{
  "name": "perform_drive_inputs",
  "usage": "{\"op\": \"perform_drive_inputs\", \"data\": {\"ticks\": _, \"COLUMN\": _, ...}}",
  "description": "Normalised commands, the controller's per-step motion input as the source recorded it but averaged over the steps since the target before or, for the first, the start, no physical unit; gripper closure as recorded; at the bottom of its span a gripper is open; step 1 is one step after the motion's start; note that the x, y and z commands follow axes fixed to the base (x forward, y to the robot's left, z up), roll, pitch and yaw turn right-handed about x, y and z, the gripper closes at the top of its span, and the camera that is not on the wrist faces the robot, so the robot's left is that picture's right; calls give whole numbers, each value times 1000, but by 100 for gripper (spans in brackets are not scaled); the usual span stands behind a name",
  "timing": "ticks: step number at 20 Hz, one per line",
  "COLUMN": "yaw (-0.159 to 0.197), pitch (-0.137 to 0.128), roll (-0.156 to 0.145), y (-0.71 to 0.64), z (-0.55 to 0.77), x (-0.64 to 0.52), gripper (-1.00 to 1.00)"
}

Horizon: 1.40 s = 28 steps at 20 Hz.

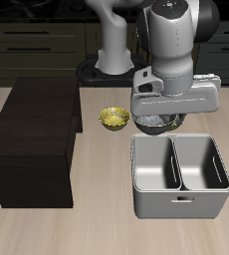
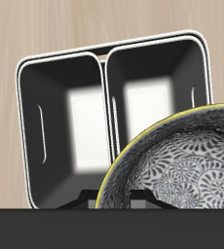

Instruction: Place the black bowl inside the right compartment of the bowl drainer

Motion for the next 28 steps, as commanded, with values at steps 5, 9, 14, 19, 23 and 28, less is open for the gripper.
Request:
{"op": "perform_drive_inputs", "data": {"ticks": 5, "yaw": 23, "pitch": 8, "roll": -12, "y": 217, "z": -80, "x": -8, "gripper": 100}}
{"op": "perform_drive_inputs", "data": {"ticks": 9, "yaw": 15, "pitch": 12, "roll": -7, "y": 219, "z": -91, "x": 46, "gripper": 100}}
{"op": "perform_drive_inputs", "data": {"ticks": 14, "yaw": 38, "pitch": 0, "roll": -11, "y": 90, "z": -106, "x": 51, "gripper": 100}}
{"op": "perform_drive_inputs", "data": {"ticks": 19, "yaw": 4, "pitch": 43, "roll": -28, "y": -37, "z": -196, "x": 45, "gripper": -100}}
{"op": "perform_drive_inputs", "data": {"ticks": 23, "yaw": -8, "pitch": 21, "roll": -25, "y": -107, "z": -88, "x": -6, "gripper": -100}}
{"op": "perform_drive_inputs", "data": {"ticks": 28, "yaw": 9, "pitch": -2, "roll": -29, "y": -140, "z": 41, "x": -12, "gripper": -100}}
